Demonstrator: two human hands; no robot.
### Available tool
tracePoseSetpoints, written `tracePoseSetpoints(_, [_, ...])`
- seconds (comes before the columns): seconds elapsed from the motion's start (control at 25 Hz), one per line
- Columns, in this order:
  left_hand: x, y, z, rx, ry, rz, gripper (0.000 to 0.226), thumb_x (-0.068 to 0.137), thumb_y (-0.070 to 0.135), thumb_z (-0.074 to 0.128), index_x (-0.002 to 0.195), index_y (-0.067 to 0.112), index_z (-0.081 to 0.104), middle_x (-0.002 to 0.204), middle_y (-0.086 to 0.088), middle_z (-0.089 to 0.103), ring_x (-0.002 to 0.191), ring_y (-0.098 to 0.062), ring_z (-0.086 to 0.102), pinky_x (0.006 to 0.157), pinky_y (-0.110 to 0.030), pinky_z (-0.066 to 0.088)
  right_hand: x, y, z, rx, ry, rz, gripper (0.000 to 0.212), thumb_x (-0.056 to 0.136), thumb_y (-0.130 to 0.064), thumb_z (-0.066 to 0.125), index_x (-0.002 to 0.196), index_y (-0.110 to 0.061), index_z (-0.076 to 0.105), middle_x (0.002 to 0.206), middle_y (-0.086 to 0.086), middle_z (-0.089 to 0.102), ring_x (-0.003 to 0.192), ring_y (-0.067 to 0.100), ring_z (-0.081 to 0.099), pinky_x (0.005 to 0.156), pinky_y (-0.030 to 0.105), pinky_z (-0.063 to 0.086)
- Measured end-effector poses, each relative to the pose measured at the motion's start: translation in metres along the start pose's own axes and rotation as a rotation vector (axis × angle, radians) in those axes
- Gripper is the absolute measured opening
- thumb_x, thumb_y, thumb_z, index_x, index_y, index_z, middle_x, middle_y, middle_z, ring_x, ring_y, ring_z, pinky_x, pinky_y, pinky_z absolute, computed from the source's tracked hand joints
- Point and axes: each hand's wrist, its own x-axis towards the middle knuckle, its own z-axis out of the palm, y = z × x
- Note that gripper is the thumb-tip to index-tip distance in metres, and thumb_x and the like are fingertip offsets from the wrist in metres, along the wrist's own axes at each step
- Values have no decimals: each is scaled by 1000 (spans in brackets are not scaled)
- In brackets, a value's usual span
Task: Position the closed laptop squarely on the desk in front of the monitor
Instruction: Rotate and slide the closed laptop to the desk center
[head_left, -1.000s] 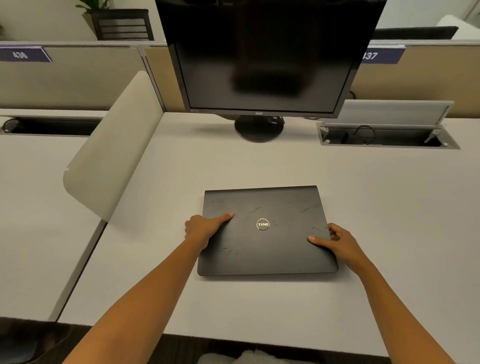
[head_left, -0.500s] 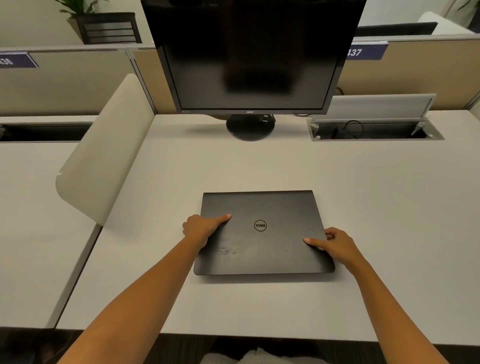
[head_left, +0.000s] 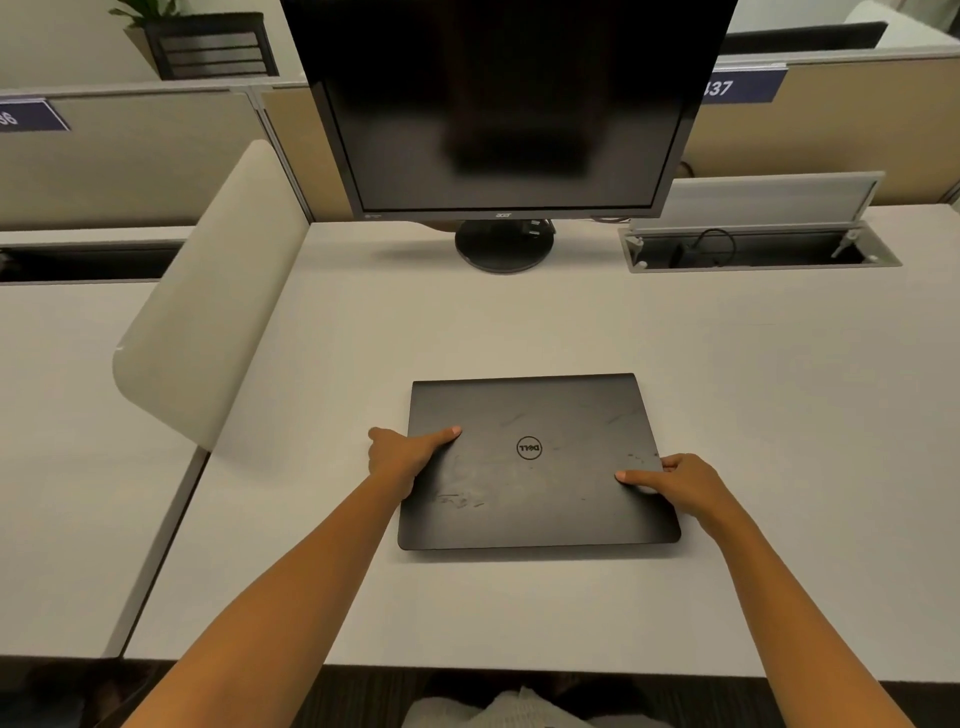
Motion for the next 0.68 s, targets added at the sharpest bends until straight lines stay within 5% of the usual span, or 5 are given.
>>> tracePoseSetpoints(0.24, [1, -6, 5, 26, 30, 47, 116, 55, 56, 94, 138, 7, 31, 135, -15, 49, 122, -34, 52, 96, -47, 51, 1, 0, 0, -34, 57, 21, 39, 70, -42, 88, 75, -8, 71, 74, 2, 66, 71, 17, 59, 70, 34, 49])
tracePoseSetpoints(0.4, [4, -12, 7, 86, 64, 110, 107, 51, 67, 89, 125, 8, 39, 125, -13, 54, 114, -33, 56, 93, -47, 54, 1, 0, -2, -77, 124, 28, 66, 57, -53, 91, 60, -12, 39, 61, 8, 39, 58, 19, 39, 58, 32, 28])
tracePoseSetpoints(0.56, [4, -17, 5, 138, 70, 174, 97, 53, 72, 84, 115, 9, 44, 116, -8, 55, 106, -29, 57, 90, -44, 54, 1, 5, -1, -150, 157, 2, 66, 53, -63, 89, 59, -12, 46, 60, 9, 54, 56, 19, 47, 57, 30, 33])
tracePoseSetpoints(0.68, [4, -21, 5, 150, 87, 206, 95, 52, 75, 82, 112, 11, 46, 113, -7, 55, 104, -28, 58, 89, -44, 54, -9, -3, 5, -266, 283, -69, 57, 61, -55, 89, 79, -12, 56, 73, 6, 68, 68, 19, 59, 54, 24, 36])
